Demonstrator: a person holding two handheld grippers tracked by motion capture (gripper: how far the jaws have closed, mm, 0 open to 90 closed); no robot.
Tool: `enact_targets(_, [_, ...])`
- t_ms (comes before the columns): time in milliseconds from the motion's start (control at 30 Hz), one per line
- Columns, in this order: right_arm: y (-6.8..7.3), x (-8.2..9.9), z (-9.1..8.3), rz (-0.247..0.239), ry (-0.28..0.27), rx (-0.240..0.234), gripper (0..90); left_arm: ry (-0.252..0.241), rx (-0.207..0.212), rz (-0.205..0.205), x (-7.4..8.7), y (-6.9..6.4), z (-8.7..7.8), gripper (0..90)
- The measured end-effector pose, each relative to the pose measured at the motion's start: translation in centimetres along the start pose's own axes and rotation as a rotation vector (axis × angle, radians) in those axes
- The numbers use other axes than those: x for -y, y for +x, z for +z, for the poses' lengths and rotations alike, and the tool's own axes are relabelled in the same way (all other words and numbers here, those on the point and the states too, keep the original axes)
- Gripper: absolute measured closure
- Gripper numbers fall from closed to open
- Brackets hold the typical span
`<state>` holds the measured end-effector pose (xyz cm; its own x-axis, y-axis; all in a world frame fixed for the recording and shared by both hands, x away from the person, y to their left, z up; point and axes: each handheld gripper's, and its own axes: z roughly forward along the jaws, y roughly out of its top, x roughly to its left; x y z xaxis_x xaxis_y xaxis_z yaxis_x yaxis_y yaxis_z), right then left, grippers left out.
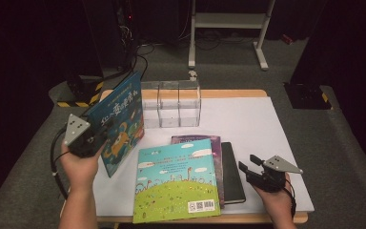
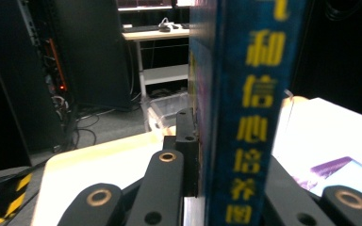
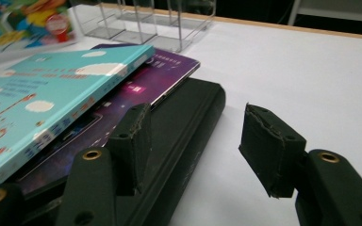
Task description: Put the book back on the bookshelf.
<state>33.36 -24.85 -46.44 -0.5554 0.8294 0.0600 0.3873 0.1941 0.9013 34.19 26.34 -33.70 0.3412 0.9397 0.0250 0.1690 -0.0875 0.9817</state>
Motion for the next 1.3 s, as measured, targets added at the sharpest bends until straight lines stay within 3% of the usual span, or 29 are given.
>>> enact_targets(267, [-0.6,0.3,-0.9,0.012,-0.032,-0.019,43.8,-0.001,-0.081,-0.03,-2.1,-1.4,3.8,83.1])
enact_targets(433, [-0.5,0.1,-1.2,0.022,-0.053,-0.032,44.1,-0.035,-0.158,-0.057,-3.0,-2.1,7.0,83.0])
enact_targets(533, [-0.3,0.1,-1.3,0.019,-0.058,-0.036,44.1,-0.036,-0.164,-0.068,-3.1,-2.0,8.1,83.0])
enact_targets(567, [-0.3,0.1,-1.3,0.018,-0.058,-0.038,44.1,-0.039,-0.17,-0.072,-3.1,-1.9,9.2,83.0])
enact_targets(900, [-0.3,0.2,-1.4,0.034,-0.066,-0.05,44.3,-0.034,-0.233,-0.042,-2.7,-1.7,13.3,83.0])
enact_targets(1033, [-0.3,0.3,-1.4,0.038,-0.065,-0.055,44.3,-0.031,-0.249,-0.043,-1.9,-1.6,14.2,83.0])
enact_targets(1133, [-0.4,0.3,-1.3,0.04,-0.064,-0.058,44.3,-0.049,-0.251,-0.054,-1.5,-1.4,14.2,83.0])
enact_targets(1300, [-0.1,0.4,-1.1,0.032,-0.061,-0.061,44.5,-0.057,-0.255,-0.04,-0.9,-1.5,14.0,82.7])
